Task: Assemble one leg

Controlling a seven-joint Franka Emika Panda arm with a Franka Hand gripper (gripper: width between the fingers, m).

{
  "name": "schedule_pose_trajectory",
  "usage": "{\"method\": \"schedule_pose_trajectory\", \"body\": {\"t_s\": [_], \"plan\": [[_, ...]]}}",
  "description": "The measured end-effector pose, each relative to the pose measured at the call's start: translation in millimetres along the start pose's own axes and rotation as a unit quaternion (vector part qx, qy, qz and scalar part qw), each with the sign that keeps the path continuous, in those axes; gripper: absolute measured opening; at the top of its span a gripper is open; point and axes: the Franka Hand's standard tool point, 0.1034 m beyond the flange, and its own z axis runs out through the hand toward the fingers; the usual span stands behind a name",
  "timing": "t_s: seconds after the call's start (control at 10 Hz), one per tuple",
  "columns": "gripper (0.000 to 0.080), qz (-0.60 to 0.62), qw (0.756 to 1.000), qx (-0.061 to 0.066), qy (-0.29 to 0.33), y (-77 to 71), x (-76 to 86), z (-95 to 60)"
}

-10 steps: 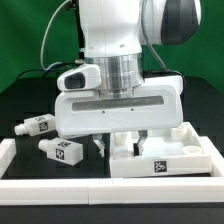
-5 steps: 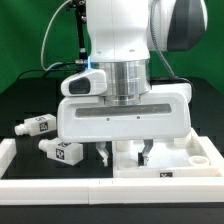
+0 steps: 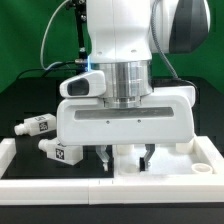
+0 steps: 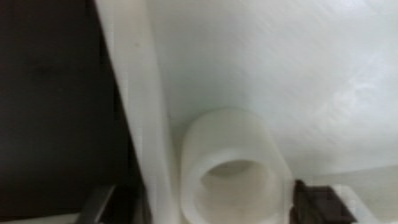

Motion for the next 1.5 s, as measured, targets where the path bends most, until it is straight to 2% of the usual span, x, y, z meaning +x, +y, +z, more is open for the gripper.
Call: {"method": "schedule_pose_trajectory", "body": {"t_s": [0.2, 0.4, 0.5, 0.6, 0.7, 0.9, 1.0, 1.4, 1.5], "plan": [[0.0386, 0.0, 1.0, 0.0, 0.0, 0.4, 0.0, 0.0], [0.061, 0.0, 1.0, 0.0, 0.0, 0.4, -0.2, 0.4], [0.061, -0.004, 1.0, 0.0, -0.001, -0.5, -0.1, -1.1], [0.0641, -0.017, 1.0, 0.0, -0.005, -4.3, -1.5, -10.3], [0.0647, -0.021, 1.0, 0.002, -0.009, -7.8, -3.2, -24.3], [0.0648, -0.092, 0.996, -0.003, -0.009, -9.3, -10.7, -48.0], [0.0648, -0.113, 0.994, -0.005, -0.007, -7.4, -16.5, -50.7], [0.0648, -0.222, 0.975, -0.005, -0.009, -2.9, -16.2, -48.5], [0.0648, -0.279, 0.96, -0.008, -0.013, 14.2, -17.6, -49.3]]}}
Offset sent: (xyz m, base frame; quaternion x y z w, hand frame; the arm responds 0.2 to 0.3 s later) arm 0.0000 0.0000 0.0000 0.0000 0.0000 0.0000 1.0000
